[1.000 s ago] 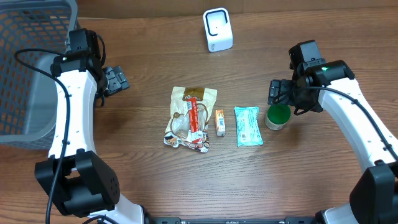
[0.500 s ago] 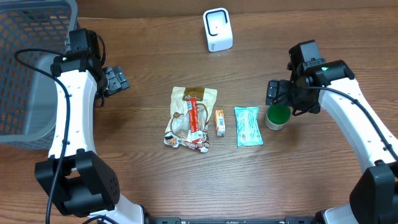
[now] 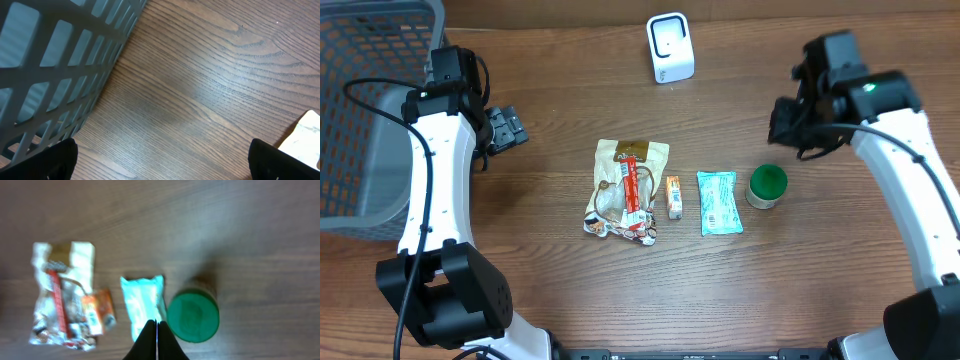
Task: Scan the item barcode
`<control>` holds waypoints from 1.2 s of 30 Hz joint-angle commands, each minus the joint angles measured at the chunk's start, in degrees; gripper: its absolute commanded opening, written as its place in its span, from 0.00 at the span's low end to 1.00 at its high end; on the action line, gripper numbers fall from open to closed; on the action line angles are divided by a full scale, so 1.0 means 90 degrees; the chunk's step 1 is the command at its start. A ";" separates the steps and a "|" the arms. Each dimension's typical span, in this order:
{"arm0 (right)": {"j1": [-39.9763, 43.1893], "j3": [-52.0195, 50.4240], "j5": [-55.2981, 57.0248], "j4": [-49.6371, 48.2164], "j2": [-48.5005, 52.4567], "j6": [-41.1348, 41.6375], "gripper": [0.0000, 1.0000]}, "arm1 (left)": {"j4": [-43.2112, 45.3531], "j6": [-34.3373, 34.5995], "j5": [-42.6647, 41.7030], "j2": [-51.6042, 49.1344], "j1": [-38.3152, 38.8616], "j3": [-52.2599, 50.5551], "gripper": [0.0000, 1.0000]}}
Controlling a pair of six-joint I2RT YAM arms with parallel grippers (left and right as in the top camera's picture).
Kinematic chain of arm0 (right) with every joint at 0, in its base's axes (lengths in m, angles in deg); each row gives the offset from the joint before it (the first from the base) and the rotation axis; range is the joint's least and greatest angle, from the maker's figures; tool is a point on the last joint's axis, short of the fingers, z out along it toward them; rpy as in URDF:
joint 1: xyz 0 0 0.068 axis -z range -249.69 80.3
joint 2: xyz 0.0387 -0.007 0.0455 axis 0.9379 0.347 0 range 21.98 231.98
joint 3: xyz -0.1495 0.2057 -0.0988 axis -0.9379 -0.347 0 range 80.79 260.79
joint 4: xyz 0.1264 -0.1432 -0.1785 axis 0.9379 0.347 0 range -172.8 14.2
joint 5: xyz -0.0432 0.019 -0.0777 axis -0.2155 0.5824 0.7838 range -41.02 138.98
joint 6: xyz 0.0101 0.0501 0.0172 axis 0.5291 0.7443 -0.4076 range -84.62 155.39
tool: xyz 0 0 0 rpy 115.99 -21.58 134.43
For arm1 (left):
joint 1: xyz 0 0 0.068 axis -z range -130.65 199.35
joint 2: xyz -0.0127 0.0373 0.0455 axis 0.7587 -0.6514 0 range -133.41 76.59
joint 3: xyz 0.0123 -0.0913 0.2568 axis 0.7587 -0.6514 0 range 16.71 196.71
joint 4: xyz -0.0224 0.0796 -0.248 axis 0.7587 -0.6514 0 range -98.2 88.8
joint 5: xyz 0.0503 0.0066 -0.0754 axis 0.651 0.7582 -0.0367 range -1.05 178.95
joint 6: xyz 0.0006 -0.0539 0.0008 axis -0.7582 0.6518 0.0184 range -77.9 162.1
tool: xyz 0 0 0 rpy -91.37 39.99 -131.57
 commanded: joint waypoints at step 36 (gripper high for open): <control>-0.0104 0.1557 0.0270 0.2154 0.0748 -0.0318 0.90 | 0.0002 -0.0117 -0.0046 0.0165 0.0019 0.0100 1.00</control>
